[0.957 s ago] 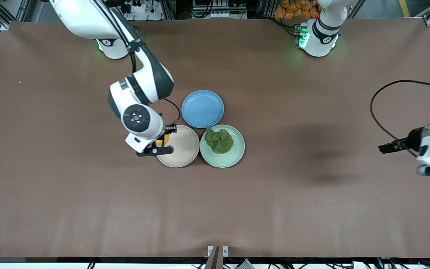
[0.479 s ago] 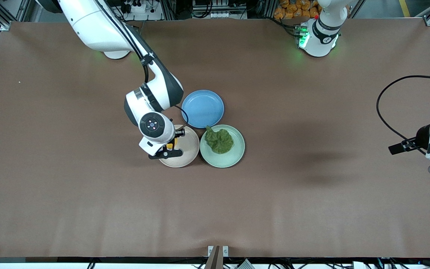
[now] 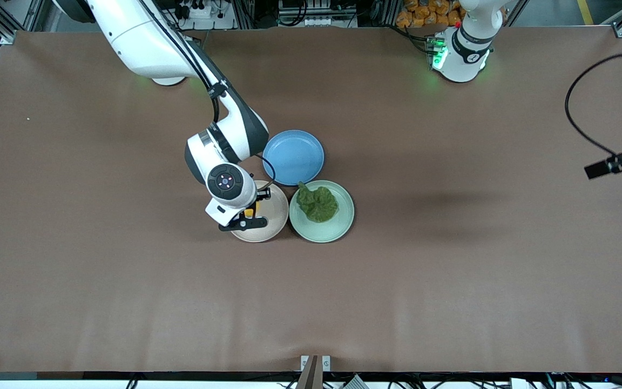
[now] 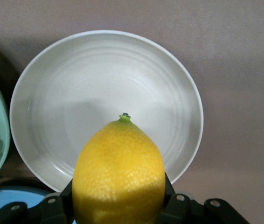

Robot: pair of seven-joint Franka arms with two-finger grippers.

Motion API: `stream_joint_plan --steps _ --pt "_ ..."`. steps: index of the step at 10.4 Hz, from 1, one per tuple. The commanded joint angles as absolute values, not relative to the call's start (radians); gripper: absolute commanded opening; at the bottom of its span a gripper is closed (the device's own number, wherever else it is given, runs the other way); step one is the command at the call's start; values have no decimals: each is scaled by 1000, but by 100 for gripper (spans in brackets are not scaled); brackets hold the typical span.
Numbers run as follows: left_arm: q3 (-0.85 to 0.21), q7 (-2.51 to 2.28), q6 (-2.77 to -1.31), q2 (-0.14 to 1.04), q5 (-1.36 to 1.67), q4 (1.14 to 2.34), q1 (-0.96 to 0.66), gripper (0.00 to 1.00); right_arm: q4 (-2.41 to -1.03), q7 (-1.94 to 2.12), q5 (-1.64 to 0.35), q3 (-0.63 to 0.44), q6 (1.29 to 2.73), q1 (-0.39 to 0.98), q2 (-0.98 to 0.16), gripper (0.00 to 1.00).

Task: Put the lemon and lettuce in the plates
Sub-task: 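Lower the lemon onto the beige plate and open the right gripper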

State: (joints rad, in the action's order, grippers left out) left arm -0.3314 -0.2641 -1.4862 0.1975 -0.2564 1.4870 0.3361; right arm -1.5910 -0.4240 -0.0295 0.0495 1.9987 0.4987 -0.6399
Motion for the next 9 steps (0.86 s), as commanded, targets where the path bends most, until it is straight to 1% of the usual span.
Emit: stream_joint_plan --steps 1,2,3,4,9 --pt "-350 -207 -1434 152 -252 1506 337 100 -1580 -449 -14 44 2017 511 -661 39" --pt "-360 -207 -1433 146 -252 1509 339 100 -1582 -451 -14 44 2034 512 -666 52" --pt "-362 -207 -1433 149 -250 1511 336 100 -1582 -484 15 40 2042 537 -667 96" --pt "-364 -207 -1433 155 -242 1511 333 100 -1582 -517 70 41 2042 540 -667 100" --pt "-365 -229 -1443 235 -199 1500 304 100 -1577 -523 72 41 2031 525 -664 100"
